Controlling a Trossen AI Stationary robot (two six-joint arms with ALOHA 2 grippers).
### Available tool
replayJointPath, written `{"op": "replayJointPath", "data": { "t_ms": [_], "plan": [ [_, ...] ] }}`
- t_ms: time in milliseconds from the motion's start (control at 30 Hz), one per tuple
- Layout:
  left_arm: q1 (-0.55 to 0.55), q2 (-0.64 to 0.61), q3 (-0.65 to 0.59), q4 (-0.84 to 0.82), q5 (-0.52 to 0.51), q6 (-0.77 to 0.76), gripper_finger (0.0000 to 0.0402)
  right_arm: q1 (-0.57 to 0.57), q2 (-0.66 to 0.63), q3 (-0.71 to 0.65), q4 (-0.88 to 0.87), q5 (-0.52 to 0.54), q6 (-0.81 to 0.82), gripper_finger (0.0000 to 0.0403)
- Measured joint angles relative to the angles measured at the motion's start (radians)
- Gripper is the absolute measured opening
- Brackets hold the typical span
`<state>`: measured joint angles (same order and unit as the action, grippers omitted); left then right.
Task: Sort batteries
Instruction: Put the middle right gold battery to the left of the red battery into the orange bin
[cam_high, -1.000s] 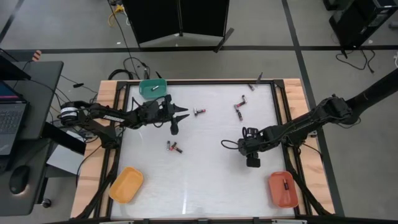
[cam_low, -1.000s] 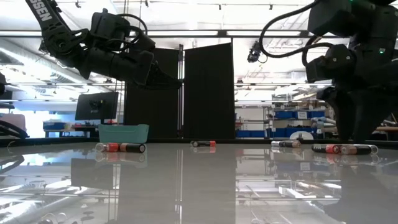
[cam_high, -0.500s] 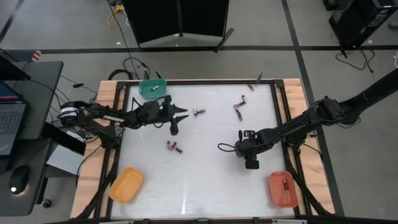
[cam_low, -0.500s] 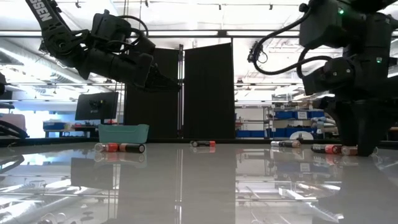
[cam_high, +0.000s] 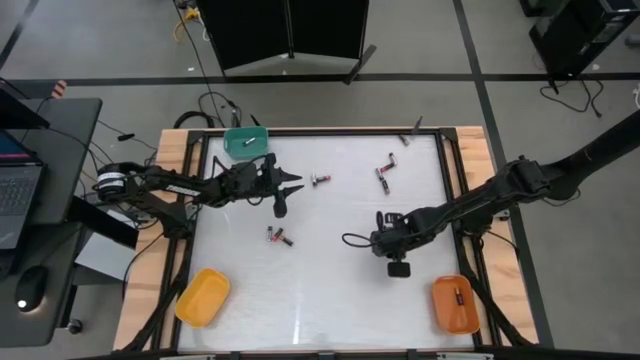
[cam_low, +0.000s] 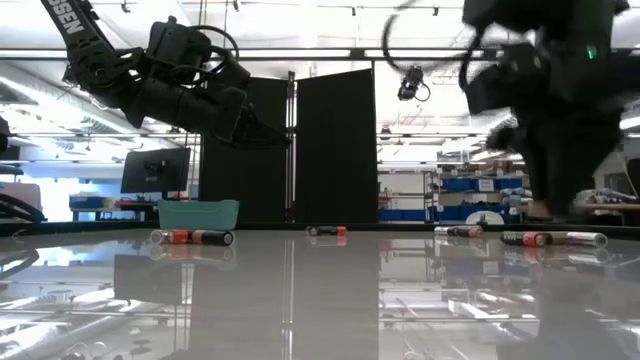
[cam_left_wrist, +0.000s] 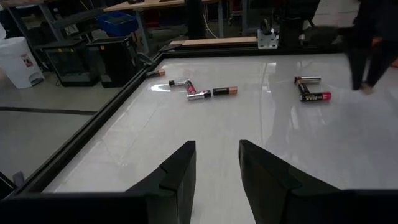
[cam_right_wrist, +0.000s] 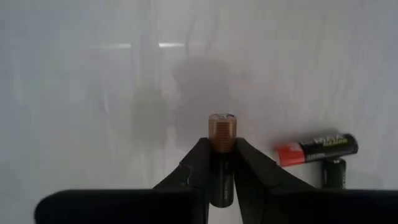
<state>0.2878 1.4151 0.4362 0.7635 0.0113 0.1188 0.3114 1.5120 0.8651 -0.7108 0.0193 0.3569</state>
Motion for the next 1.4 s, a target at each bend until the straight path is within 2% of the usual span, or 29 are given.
{"op": "replayJointPath", "data": {
  "t_ms": [233,400,567,833,967,1133,1267,1400],
  "plan": [
    [0.0,0.0,0.0,-0.002,0.0,0.001,0.0131,0.082,0.0,0.171,-0.104,-0.086,0.24,0.0055],
    [0.0,0.0,0.0,0.0,0.0,0.0,0.0131,0.153,-0.001,0.272,-0.207,-0.208,0.594,0.0055],
    [0.0,0.0,0.0,0.0,0.0,0.0,0.0131,0.261,-0.002,0.291,-0.264,-0.287,0.917,0.0055],
    [0.0,0.0,0.0,0.0,0.0,-0.002,0.0131,0.474,0.002,0.291,-0.306,-0.287,1.414,0.0055],
    [0.0,0.0,0.0,0.0,0.0,-0.019,0.0131,0.551,0.001,0.241,-0.342,-0.281,1.637,0.0055],
    [0.0,0.0,0.0,0.001,0.0,-0.022,0.0131,0.582,0.001,0.127,-0.274,-0.285,1.835,0.0055],
    [0.0,0.0,0.0,0.002,0.0,-0.028,0.0131,0.586,0.002,0.024,-0.166,-0.302,1.948,0.0055],
    [0.0,0.0,0.0,0.002,0.0,-0.039,0.0131,0.585,0.002,-0.063,-0.082,-0.31,1.963,0.0055]
  ]
}}
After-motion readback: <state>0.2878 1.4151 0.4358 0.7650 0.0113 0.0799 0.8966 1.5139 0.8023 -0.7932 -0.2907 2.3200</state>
